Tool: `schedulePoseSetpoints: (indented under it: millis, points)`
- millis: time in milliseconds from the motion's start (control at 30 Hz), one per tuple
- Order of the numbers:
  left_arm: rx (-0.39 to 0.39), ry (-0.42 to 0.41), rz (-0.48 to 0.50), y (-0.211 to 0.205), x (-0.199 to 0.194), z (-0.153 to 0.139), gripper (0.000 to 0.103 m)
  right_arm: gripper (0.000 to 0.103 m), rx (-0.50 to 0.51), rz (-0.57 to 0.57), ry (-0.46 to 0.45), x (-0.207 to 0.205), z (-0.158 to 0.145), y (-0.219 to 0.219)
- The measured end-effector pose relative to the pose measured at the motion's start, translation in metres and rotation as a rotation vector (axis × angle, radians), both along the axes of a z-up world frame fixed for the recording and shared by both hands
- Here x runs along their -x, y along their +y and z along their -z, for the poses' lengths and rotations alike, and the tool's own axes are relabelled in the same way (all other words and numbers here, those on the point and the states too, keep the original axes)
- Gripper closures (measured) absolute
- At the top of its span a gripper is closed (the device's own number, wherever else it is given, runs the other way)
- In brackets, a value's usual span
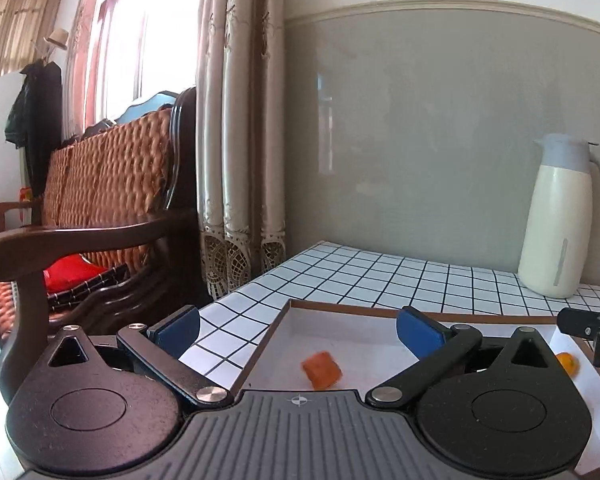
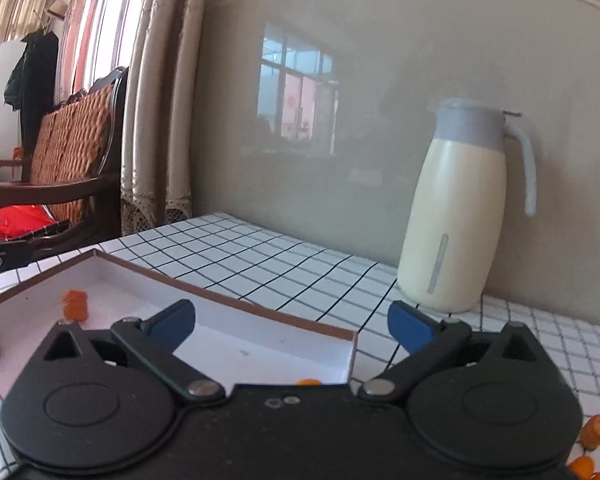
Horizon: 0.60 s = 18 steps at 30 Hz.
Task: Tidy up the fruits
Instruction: 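Open the left gripper to drop the carrot piece while the right gripper releases the orange into the box, then withdraw both open grippers from the box toward the remaining fruit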
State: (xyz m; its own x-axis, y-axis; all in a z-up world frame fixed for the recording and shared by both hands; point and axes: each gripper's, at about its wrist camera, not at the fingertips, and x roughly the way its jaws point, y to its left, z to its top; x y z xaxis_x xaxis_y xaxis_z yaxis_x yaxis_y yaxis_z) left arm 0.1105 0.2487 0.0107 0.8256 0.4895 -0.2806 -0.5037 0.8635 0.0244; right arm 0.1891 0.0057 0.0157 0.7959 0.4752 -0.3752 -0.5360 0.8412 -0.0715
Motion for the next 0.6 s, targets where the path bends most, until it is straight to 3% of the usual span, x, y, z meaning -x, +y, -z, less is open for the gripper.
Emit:
schedulePoseSetpoints:
  millis: [600]
  points:
    - [-0.029, 0.037, 0.018, -0.0073, 0.0076, 0.0042, 0.000, 0.006, -0.064, 0.004, 0.038, -0.0034, -0.0037, -0.0067]
